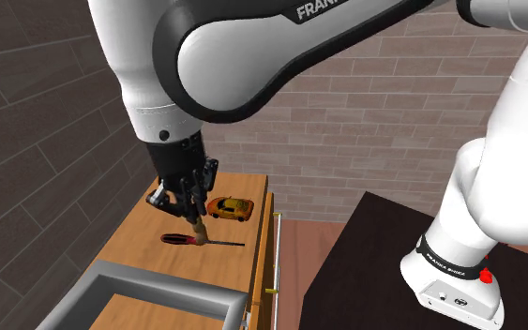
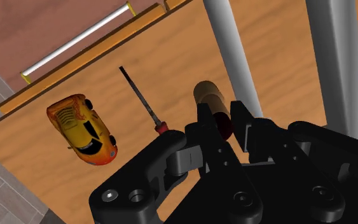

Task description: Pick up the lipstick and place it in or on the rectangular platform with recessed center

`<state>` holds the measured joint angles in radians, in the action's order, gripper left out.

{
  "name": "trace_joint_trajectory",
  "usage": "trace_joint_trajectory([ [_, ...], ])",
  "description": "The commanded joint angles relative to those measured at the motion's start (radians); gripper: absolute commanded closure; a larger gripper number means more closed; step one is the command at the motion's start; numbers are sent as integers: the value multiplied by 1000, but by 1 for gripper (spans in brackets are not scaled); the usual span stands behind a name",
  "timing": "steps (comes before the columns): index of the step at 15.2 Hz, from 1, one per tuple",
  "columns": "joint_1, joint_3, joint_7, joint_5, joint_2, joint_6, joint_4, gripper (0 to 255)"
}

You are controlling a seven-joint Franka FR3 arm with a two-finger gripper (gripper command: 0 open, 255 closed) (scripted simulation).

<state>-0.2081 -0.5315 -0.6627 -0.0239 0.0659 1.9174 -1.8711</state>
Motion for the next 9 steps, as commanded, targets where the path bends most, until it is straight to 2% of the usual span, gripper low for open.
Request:
trace_joint_trajectory([
  [1,-28,-18,-56,-37,67,-25,83,255],
  [5,-107,-37,-156,-118,215,-101,282,255],
  [9,-217,-36,-236,-201,382,-203,530,255],
])
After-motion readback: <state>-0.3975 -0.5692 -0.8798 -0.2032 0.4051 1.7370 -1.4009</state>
